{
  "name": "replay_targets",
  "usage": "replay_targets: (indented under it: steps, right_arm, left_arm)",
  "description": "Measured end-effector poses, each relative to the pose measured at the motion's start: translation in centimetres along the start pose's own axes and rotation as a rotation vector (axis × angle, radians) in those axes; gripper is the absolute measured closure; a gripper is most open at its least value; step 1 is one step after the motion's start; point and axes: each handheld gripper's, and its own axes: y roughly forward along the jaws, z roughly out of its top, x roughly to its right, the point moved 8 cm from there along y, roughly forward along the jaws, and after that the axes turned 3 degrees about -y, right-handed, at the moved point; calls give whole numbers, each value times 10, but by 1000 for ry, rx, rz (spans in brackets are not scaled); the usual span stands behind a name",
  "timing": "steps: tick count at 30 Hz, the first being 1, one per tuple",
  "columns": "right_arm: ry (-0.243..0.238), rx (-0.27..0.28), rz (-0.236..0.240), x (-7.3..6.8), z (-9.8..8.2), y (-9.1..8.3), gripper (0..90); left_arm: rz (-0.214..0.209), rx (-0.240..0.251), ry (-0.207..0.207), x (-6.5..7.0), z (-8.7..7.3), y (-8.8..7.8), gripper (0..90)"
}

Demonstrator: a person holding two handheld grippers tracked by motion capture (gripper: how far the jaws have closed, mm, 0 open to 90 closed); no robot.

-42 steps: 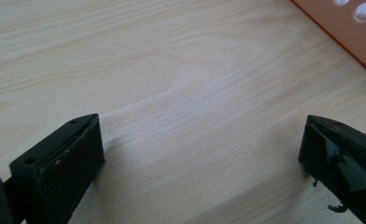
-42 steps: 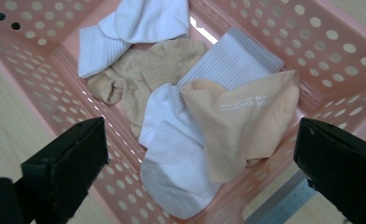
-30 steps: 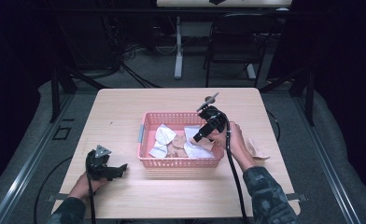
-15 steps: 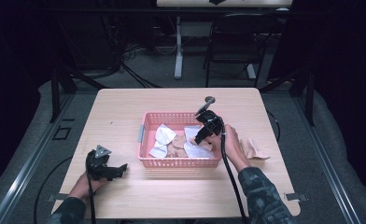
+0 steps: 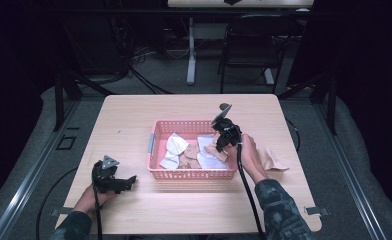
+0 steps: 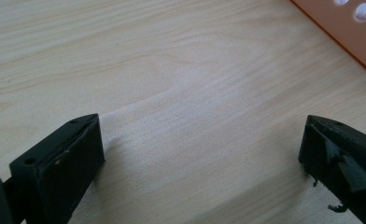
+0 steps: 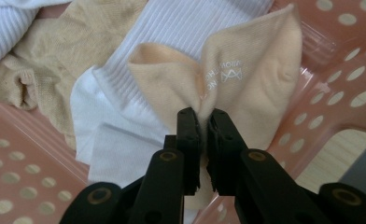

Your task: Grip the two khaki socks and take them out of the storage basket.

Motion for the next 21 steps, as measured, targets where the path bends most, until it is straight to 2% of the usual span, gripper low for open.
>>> replay_targets:
  steps: [1,2,3,5,10,14,15,21]
  right_arm:
    - [-9,-14,-3,1,-1,-1,846]
    - [11,10,-1,0,-1,0,849]
    - [-9,-10,-1,1,-3,-2,849]
    - [-10,0,0,0,-3,-7,850]
    - [-14,61,17,-5,-1,-23,851]
    - [-36,80,20,-8,0,-37,851]
    - [-27,100,21,-10,1,-39,851]
    - [-41,122,31,-13,3,-56,851]
  left_arm:
    - [0,0,0,0,0,0,0]
    - [0,0,0,0,0,0,0]
    - [0,0,1,0,0,0,0]
    - [0,1,0,0,0,0,0]
    - [0,1,0,0,0,0,0]
    - [0,0,0,0,0,0,0]
    - [-1,0,1,0,0,0,0]
    - [0,3,-2,0,0,0,0]
